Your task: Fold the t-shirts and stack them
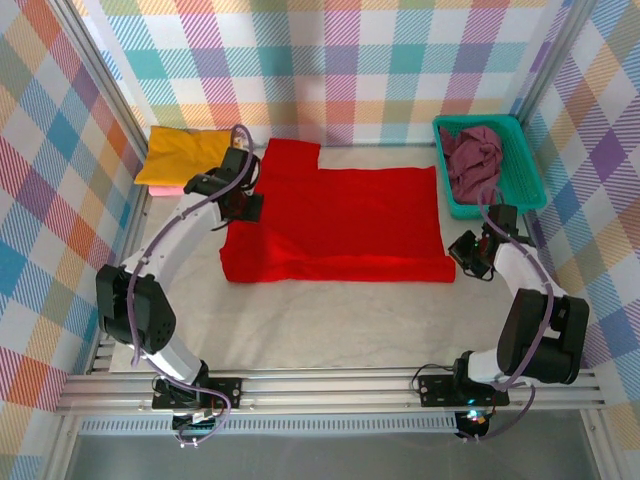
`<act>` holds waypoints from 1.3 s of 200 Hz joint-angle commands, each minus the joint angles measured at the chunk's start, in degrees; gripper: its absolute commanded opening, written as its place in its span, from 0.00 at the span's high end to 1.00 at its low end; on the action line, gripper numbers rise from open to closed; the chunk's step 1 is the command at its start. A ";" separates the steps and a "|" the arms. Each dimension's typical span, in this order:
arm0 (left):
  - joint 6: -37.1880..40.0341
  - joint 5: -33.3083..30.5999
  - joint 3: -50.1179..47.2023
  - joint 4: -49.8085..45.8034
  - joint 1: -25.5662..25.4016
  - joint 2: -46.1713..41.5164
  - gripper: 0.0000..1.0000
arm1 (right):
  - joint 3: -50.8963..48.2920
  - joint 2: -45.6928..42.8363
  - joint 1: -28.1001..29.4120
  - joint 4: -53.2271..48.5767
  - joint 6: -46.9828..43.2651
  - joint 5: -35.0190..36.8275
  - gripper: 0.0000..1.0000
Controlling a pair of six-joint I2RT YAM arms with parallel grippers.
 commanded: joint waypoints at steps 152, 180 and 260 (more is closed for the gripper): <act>5.07 -6.90 8.20 -3.34 1.58 6.38 1.00 | 6.85 8.73 3.48 3.35 1.01 0.60 1.00; 5.59 -6.93 9.81 -3.60 1.67 8.41 1.00 | 7.12 9.61 3.49 3.68 1.62 2.72 1.00; 7.17 -9.36 14.17 -5.17 1.76 14.13 1.00 | 7.58 11.80 3.55 4.96 2.20 3.62 1.00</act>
